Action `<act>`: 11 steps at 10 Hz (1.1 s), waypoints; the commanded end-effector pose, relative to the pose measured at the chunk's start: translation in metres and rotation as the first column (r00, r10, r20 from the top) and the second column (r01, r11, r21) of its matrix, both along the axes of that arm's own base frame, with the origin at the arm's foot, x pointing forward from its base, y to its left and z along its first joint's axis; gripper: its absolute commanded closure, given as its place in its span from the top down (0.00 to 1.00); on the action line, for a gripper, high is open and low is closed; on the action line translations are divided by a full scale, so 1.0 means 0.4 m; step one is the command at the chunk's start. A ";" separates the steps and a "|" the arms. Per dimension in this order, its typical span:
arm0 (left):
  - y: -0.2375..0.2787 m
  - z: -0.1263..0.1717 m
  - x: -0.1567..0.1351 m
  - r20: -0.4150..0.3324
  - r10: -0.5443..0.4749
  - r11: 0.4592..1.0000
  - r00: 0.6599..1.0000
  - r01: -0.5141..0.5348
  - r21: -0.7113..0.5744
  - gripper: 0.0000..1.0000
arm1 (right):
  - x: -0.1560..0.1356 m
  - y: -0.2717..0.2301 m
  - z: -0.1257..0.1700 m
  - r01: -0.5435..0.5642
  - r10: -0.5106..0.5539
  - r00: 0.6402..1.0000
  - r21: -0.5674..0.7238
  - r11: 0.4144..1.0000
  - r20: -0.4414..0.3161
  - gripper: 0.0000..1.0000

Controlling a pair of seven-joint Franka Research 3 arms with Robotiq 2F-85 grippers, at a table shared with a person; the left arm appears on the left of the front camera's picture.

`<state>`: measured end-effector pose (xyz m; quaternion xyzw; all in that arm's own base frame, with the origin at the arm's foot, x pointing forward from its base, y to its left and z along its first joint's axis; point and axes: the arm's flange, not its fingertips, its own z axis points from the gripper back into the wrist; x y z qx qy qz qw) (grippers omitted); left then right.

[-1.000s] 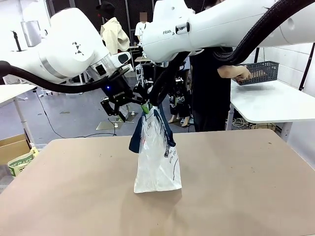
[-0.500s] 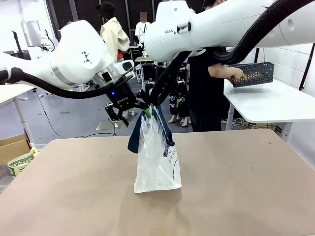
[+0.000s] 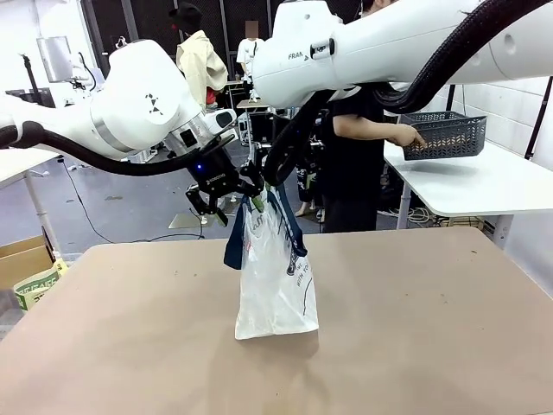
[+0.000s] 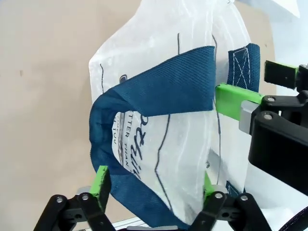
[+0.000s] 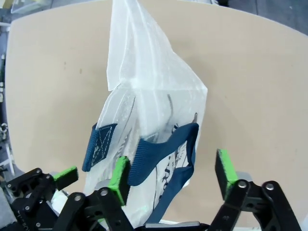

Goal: Transfer purchased items from the store into the shopping bag.
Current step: Open the Reusable shopping bag in the center of the table.

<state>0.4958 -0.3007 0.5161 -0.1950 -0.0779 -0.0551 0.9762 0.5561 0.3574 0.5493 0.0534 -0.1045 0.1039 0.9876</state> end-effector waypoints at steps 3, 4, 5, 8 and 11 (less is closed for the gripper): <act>0.011 0.014 -0.016 0.013 0.011 1.000 1.000 -0.011 -0.001 0.03 | -0.013 -0.003 -0.018 -0.024 0.029 0.998 0.079 0.997 -0.056 0.01; 0.013 0.017 -0.019 0.014 0.012 1.000 1.000 -0.012 -0.004 0.00 | -0.013 0.000 -0.021 -0.029 0.035 0.997 0.082 0.996 -0.072 0.00; 0.020 0.020 -0.026 0.019 0.013 1.000 1.000 -0.013 -0.002 0.00 | -0.012 -0.002 -0.022 -0.033 0.040 0.996 0.083 0.996 -0.081 0.00; 0.070 0.028 -0.059 0.040 0.004 0.998 0.999 -0.006 0.058 0.00 | -0.041 -0.044 -0.017 -0.057 0.058 0.996 0.012 0.998 -0.063 0.00; 0.119 0.023 -0.085 0.022 -0.085 0.993 0.996 0.083 0.085 0.00 | -0.046 -0.091 -0.014 -0.114 0.113 0.993 -0.022 0.993 -0.035 0.00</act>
